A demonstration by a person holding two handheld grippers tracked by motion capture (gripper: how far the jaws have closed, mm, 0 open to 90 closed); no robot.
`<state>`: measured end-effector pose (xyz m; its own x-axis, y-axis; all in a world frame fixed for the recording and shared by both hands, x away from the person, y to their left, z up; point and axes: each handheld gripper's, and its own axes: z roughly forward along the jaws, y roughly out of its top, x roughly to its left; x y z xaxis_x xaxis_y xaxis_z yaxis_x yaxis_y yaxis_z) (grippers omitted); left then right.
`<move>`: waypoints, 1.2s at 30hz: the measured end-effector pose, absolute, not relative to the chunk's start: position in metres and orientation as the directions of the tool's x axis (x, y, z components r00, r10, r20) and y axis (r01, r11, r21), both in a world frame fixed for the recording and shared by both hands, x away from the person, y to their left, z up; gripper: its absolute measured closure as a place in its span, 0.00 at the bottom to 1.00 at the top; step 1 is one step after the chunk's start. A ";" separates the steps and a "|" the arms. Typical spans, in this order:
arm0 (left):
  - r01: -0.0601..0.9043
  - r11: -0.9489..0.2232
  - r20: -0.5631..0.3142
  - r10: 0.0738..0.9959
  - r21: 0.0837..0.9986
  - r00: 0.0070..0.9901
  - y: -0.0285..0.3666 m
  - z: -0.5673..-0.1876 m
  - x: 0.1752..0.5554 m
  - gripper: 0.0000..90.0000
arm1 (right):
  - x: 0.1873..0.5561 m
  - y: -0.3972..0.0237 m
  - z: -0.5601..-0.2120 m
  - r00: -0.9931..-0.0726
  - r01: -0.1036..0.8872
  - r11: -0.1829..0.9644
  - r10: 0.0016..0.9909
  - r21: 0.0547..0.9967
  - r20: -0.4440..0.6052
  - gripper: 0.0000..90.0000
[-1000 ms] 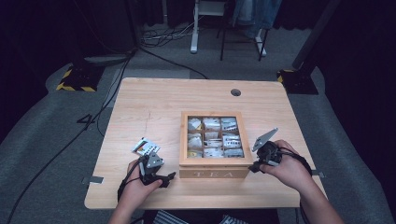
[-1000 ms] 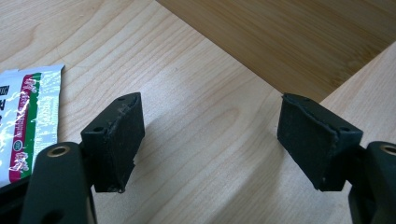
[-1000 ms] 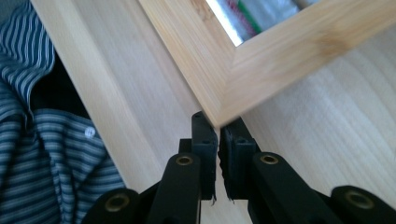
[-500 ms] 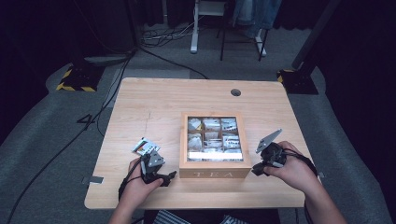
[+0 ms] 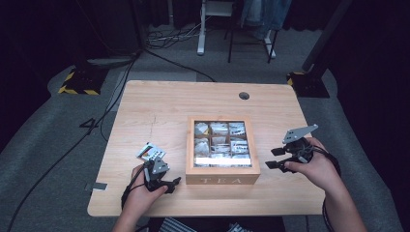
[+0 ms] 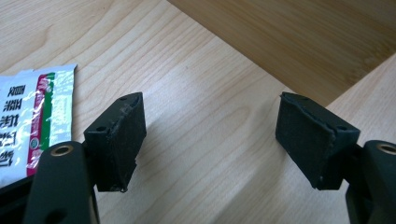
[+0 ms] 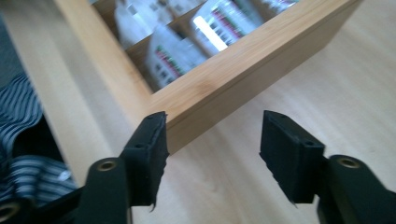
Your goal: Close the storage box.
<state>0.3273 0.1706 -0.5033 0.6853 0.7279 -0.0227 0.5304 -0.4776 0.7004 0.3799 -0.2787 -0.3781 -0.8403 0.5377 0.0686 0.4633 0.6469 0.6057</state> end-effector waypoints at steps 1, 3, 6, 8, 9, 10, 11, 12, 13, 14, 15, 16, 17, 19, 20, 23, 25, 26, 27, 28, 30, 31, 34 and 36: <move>0.529 -0.478 -0.022 0.728 0.701 0.686 0.172 -0.503 0.327 0.28 | 0.382 -0.281 -0.379 -0.839 0.457 0.641 0.541 0.617 0.060 0.43; 0.528 -0.480 -0.017 0.729 0.701 0.685 0.173 -0.503 0.327 0.28 | 0.387 -0.285 -0.382 -0.832 0.455 0.627 0.553 0.633 0.050 0.40; 0.532 -0.476 -0.023 0.730 0.700 0.683 0.174 -0.503 0.327 0.28 | 0.393 -0.292 -0.386 -0.819 0.448 0.602 0.573 0.661 0.033 0.38; 0.531 -0.475 -0.025 0.729 0.702 0.684 0.174 -0.503 0.327 0.28 | 0.398 -0.297 -0.390 -0.805 0.449 0.576 0.593 0.683 0.029 0.35; 0.530 -0.476 -0.025 0.727 0.702 0.686 0.174 -0.503 0.327 0.28 | 0.400 -0.300 -0.392 -0.798 0.449 0.569 0.602 0.689 0.022 0.34; 0.530 -0.475 -0.026 0.727 0.702 0.686 0.174 -0.504 0.327 0.28 | 0.403 -0.303 -0.393 -0.792 0.448 0.562 0.610 0.695 0.017 0.34; 0.530 -0.475 -0.028 0.726 0.703 0.688 0.174 -0.504 0.327 0.28 | 0.405 -0.306 -0.395 -0.786 0.445 0.557 0.619 0.701 0.008 0.33; 0.528 -0.477 -0.027 0.723 0.702 0.690 0.175 -0.504 0.327 0.28 | 0.409 -0.311 -0.398 -0.775 0.444 0.543 0.631 0.712 0.002 0.31; 0.528 -0.477 -0.027 0.723 0.702 0.690 0.175 -0.504 0.327 0.28 | 0.409 -0.311 -0.398 -0.775 0.444 0.543 0.631 0.712 0.002 0.31; 0.527 -0.478 -0.028 0.721 0.703 0.692 0.175 -0.504 0.328 0.28 | 0.413 -0.317 -0.401 -0.762 0.444 0.525 0.648 0.726 -0.003 0.30; 0.527 -0.478 -0.028 0.721 0.703 0.692 0.175 -0.504 0.328 0.28 | 0.414 -0.319 -0.402 -0.754 0.447 0.514 0.657 0.732 -0.002 0.28; 0.527 -0.478 -0.028 0.721 0.703 0.692 0.175 -0.504 0.328 0.28 | 0.416 -0.322 -0.404 -0.745 0.452 0.506 0.667 0.735 0.000 0.26; 0.527 -0.478 -0.028 0.722 0.703 0.692 0.175 -0.504 0.328 0.28 | 0.418 -0.325 -0.406 -0.738 0.453 0.498 0.675 0.740 -0.002 0.26; 0.527 -0.478 -0.028 0.722 0.703 0.692 0.175 -0.504 0.328 0.28 | 0.420 -0.327 -0.409 -0.732 0.452 0.489 0.682 0.746 -0.003 0.26; 0.526 -0.478 -0.027 0.722 0.703 0.691 0.175 -0.504 0.328 0.28 | 0.423 -0.332 -0.414 -0.716 0.456 0.479 0.698 0.750 -0.010 0.26; 0.527 -0.478 -0.027 0.722 0.703 0.691 0.175 -0.504 0.328 0.28 | 0.427 -0.335 -0.420 -0.708 0.462 0.481 0.706 0.745 -0.017 0.25; 0.528 -0.478 -0.028 0.722 0.702 0.691 0.175 -0.504 0.328 0.28 | 0.430 -0.338 -0.425 -0.706 0.463 0.477 0.709 0.747 -0.015 0.25; 0.528 -0.478 -0.028 0.722 0.701 0.691 0.175 -0.504 0.328 0.28 | 0.432 -0.340 -0.429 -0.698 0.470 0.470 0.716 0.747 -0.010 0.25; 0.529 -0.479 -0.029 0.722 0.701 0.692 0.175 -0.504 0.328 0.28 | 0.436 -0.346 -0.438 -0.685 0.483 0.459 0.728 0.746 -0.004 0.25; 0.528 -0.480 -0.028 0.721 0.700 0.693 0.175 -0.503 0.328 0.27 | 0.438 -0.347 -0.441 -0.681 0.488 0.451 0.733 0.747 0.002 0.25; 0.528 -0.481 -0.028 0.720 0.700 0.693 0.175 -0.503 0.329 0.27 | 0.441 -0.353 -0.450 -0.664 0.503 0.425 0.748 0.752 0.021 0.25; 0.528 -0.481 -0.028 0.720 0.700 0.693 0.175 -0.503 0.329 0.27 | 0.441 -0.353 -0.450 -0.664 0.503 0.425 0.748 0.752 0.021 0.25; 0.529 -0.481 -0.028 0.720 0.699 0.693 0.174 -0.504 0.329 0.26 | 0.447 -0.362 -0.465 -0.635 0.522 0.384 0.772 0.761 0.046 0.25; 0.527 -0.483 -0.026 0.720 0.699 0.694 0.174 -0.504 0.329 0.26 | 0.448 -0.363 -0.467 -0.630 0.524 0.386 0.776 0.759 0.040 0.25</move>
